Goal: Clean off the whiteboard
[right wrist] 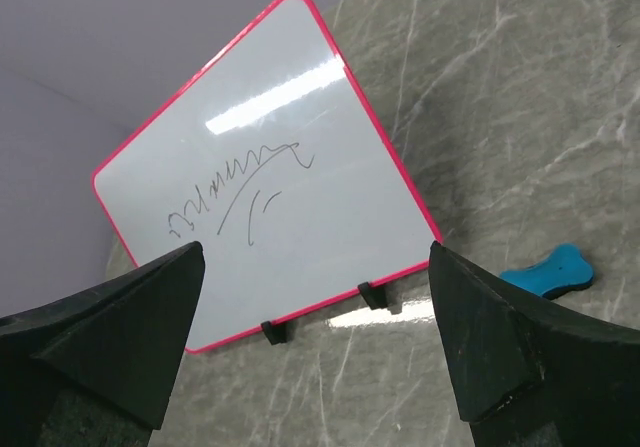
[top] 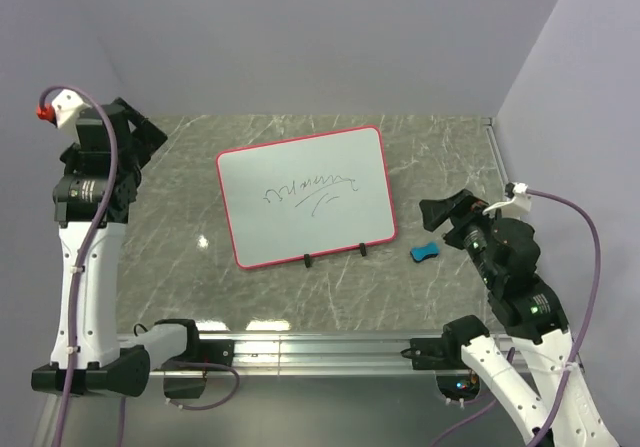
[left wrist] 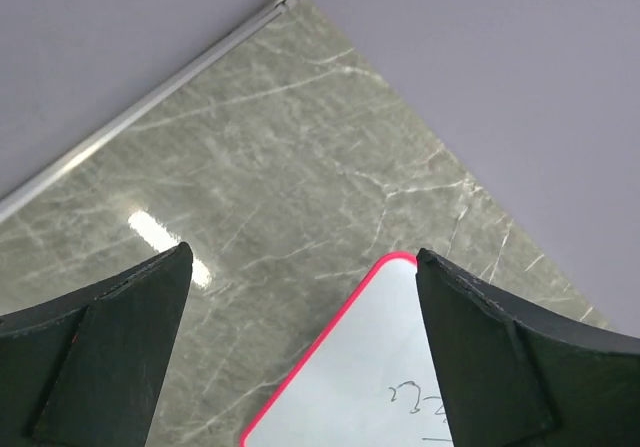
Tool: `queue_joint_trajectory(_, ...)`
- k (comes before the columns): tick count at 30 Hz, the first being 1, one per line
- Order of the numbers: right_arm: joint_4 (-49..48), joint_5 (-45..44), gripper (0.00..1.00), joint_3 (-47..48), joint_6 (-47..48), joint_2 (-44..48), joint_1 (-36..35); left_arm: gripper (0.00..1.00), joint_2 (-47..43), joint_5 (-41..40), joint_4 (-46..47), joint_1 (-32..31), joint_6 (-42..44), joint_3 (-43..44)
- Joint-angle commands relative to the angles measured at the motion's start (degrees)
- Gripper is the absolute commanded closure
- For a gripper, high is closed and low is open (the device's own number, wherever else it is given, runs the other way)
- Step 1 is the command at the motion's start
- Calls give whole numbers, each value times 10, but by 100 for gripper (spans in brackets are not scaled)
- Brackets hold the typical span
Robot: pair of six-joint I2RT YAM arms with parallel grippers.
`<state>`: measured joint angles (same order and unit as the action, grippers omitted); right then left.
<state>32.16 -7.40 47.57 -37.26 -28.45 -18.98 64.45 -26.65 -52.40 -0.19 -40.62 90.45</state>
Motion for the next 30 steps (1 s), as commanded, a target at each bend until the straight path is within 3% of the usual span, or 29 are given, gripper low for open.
queue_joint_trajectory(1, 25, -41, 0, 58, 7, -16, -4, 1, 39, -2, -34, 0, 27, 45)
queue_joint_trajectory(3, 55, -58, 0, 94, 10, -41, -4, 1, 50, -11, -30, 0, -5, 29)
queue_joint_trajectory(5, 88, -75, 0, 130, -3, -92, -3, 1, 56, 78, -2, 0, -6, 6)
queue_joint_trajectory(8, 183, -75, 0, 244, -48, -168, -3, 1, 81, 169, -40, 0, -66, -22)
queue_joint_trajectory(9, 232, -76, 0, 309, -68, -184, -4, 1, 89, 177, -54, 0, -65, -26)
queue_joint_trajectory(12, 266, -77, 0, 371, -65, -206, -3, 1, 44, 201, 23, 0, -23, -107)
queue_joint_trajectory(14, 241, -46, 0, 330, -85, -166, -3, 0, -30, 257, 100, 0, 8, -169)
queue_joint_trajectory(17, 150, 11, 0, 216, -91, -99, -4, 1, -33, 319, 84, 0, 19, -217)
queue_joint_trajectory(19, 147, 20, 1, 178, -116, -94, -3, 1, -7, 282, 52, 14, 21, -218)
queue_joint_trajectory(24, 212, 5, 7, 197, -143, -185, -2, 1, 6, 221, -9, 26, 13, -157)
queue_joint_trajectory(27, 275, -55, 9, 198, -194, -246, 2, 1, 26, 261, 25, 30, 30, -195)
queue_joint_trajectory(30, 287, -45, 12, 194, -188, -304, 39, 1, 23, 346, 55, 46, 34, -240)
